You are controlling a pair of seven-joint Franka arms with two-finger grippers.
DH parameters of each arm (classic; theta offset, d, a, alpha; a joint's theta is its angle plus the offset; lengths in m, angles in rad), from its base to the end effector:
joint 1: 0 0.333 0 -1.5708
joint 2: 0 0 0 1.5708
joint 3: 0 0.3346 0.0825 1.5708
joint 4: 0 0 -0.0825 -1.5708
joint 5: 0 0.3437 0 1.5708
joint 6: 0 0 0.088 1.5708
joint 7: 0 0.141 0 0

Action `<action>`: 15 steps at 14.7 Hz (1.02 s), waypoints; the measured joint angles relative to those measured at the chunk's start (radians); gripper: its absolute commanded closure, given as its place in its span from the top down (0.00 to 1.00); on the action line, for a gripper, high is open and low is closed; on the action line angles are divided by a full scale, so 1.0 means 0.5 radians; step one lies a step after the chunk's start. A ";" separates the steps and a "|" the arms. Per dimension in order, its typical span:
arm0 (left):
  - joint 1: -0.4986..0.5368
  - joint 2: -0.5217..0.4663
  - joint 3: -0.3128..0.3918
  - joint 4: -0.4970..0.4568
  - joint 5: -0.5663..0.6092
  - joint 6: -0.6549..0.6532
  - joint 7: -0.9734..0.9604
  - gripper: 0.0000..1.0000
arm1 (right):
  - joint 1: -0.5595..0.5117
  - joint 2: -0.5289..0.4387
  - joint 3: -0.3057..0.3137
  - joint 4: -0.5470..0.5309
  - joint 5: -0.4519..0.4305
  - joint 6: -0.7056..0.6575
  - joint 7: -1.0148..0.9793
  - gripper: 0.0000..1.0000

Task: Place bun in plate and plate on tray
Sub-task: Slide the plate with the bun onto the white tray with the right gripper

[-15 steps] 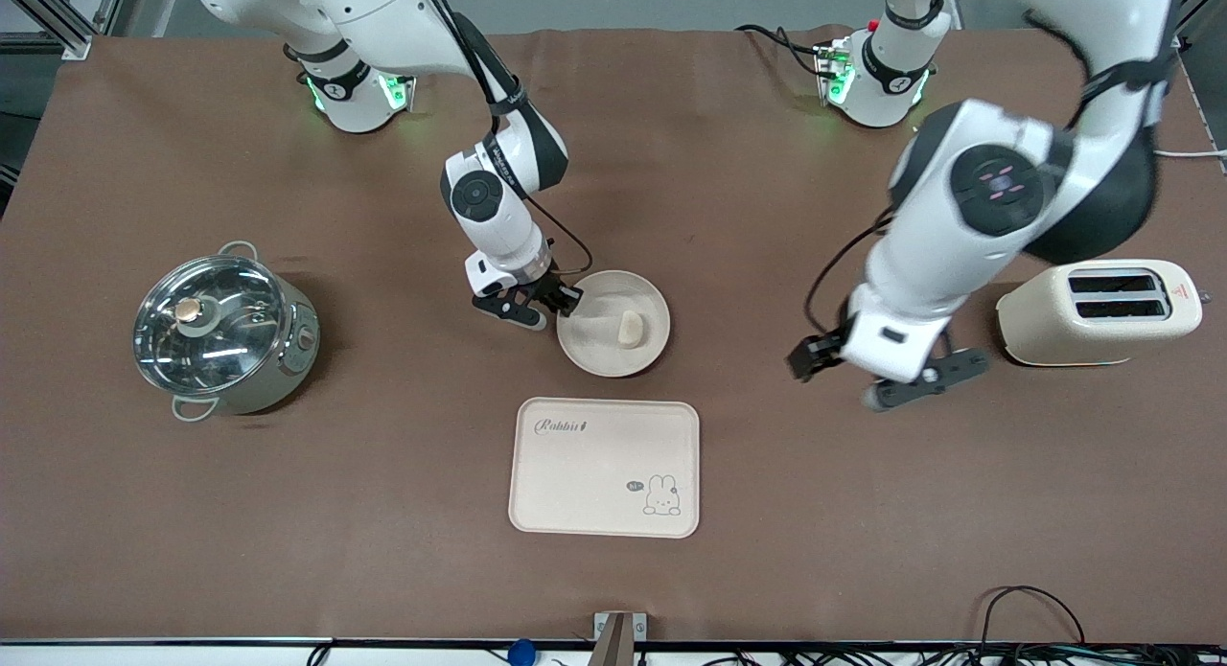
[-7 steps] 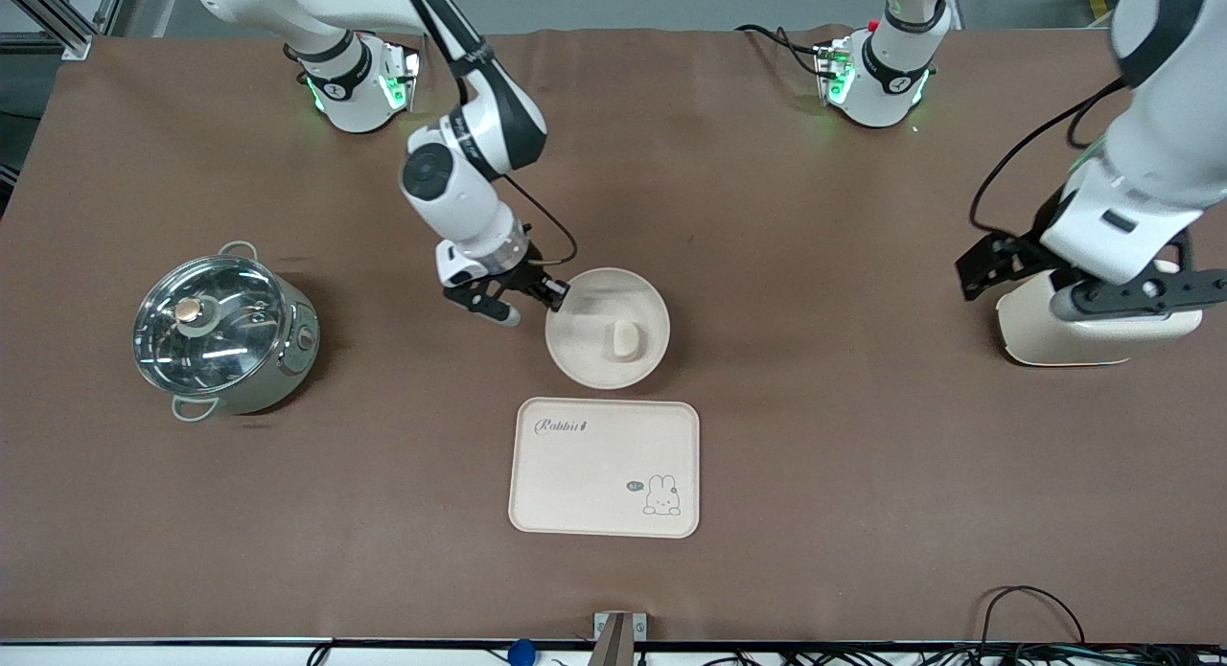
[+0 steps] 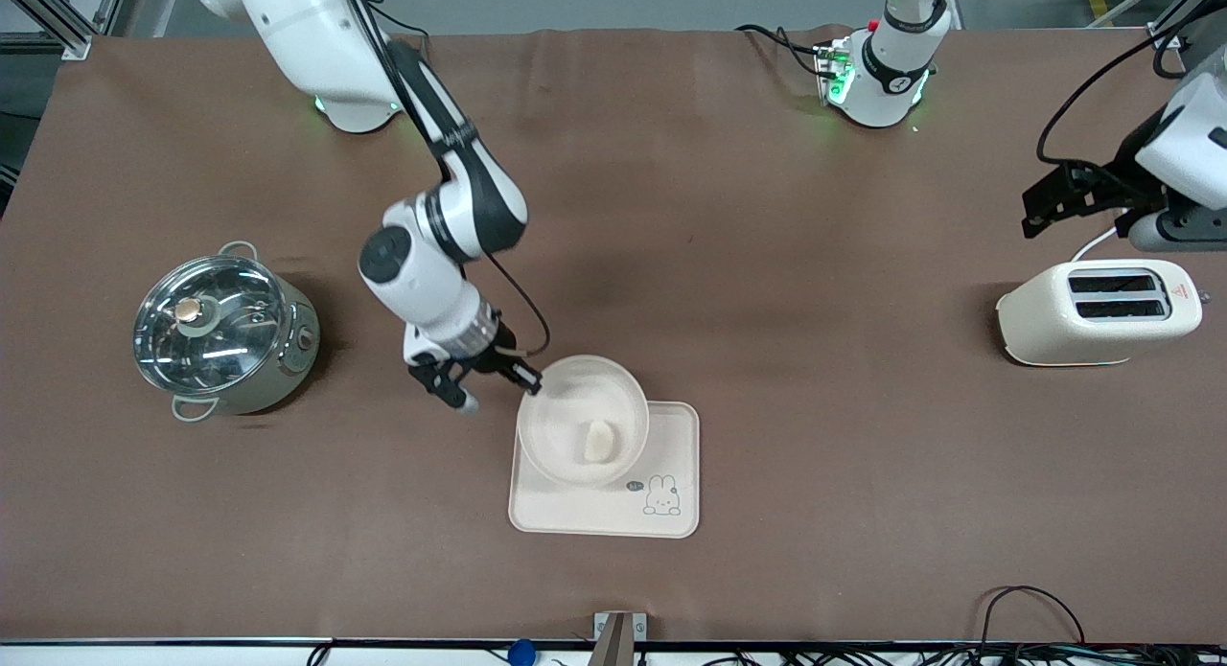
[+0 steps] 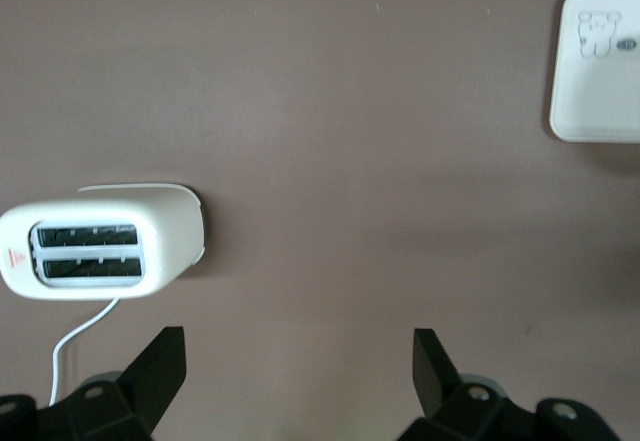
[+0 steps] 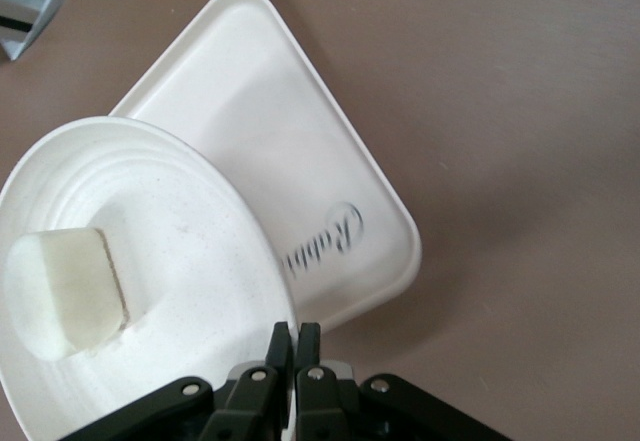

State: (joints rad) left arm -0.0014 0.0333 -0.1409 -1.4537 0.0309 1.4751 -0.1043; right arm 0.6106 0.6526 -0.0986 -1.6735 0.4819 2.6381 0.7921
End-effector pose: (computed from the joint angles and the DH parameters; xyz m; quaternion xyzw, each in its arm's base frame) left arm 0.5110 -0.0671 0.6338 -0.9997 0.0176 0.0041 0.0137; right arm 0.6091 0.3492 0.2673 -0.9311 0.3071 -0.0519 0.1897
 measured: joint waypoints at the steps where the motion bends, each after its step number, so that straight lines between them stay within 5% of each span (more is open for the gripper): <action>1: -0.025 -0.027 0.014 -0.012 0.000 -0.031 0.000 1.00 | -0.011 0.119 -0.001 0.117 0.000 0.005 0.000 0.00; 4: -0.038 -0.112 0.033 -0.084 0.000 -0.052 0.000 1.00 | -0.030 0.287 -0.001 0.280 0.000 0.006 0.000 0.00; 15: -0.038 -0.124 0.051 -0.139 0.000 -0.048 -0.002 1.00 | -0.034 0.390 0.003 0.341 0.000 0.002 0.001 0.00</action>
State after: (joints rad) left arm -0.0202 -0.0288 -0.1153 -1.5231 0.0309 1.4511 -0.1051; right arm 0.5934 0.8475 -0.0971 -1.5031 0.4820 2.6389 0.7925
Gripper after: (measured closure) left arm 0.000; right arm 0.956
